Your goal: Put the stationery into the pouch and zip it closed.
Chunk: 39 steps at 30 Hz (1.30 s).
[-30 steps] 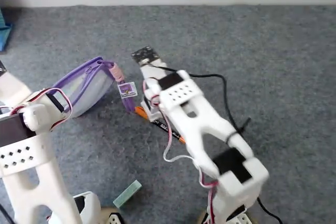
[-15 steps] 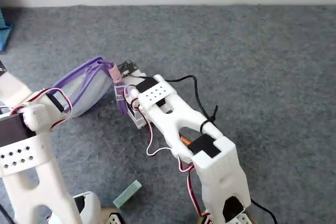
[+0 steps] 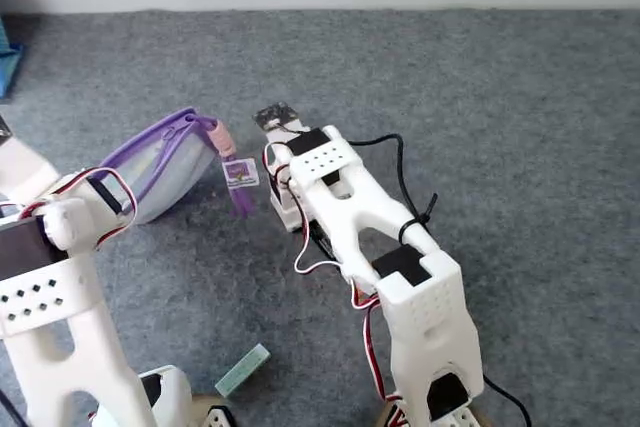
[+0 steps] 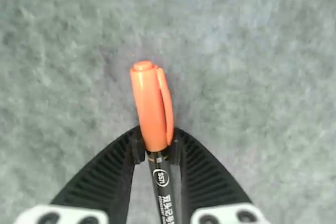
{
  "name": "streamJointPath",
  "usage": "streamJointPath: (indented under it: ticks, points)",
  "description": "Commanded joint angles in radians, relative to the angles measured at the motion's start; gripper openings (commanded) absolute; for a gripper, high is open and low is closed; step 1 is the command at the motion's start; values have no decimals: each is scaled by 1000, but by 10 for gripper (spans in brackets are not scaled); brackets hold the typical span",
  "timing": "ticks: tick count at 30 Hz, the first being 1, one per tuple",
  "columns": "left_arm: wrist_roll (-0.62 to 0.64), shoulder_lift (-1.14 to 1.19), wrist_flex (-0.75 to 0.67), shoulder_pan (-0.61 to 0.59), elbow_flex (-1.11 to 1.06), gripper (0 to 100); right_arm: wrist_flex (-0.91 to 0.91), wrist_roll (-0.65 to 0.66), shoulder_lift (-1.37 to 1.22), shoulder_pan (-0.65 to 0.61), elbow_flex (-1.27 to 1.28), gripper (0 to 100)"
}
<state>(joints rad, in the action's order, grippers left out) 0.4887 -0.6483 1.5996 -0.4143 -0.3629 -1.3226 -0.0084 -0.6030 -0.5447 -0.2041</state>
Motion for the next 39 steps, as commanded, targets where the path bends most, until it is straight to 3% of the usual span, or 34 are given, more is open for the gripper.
streamJointPath:
  ticks: [1, 10, 14, 23, 30, 39]
  points:
    - [11, 3, 5, -5, 33, 12, -130, 8, 77, 33, 6, 9]
    - [11, 3, 5, -5, 33, 12, -363, 2, 277, 67, 11, 9]
    - [11, 3, 5, -5, 33, 12, -463, -75, 364, 64, 12, 9]
    - [11, 3, 5, -5, 33, 12, -453, -101, 680, 12, 255, 9]
    - [11, 8, 5, -5, 33, 12, -272, -173, 987, -88, 279, 8]
    - [11, 9, 5, -5, 31, 12, 254, -229, 1179, -309, 279, 8]
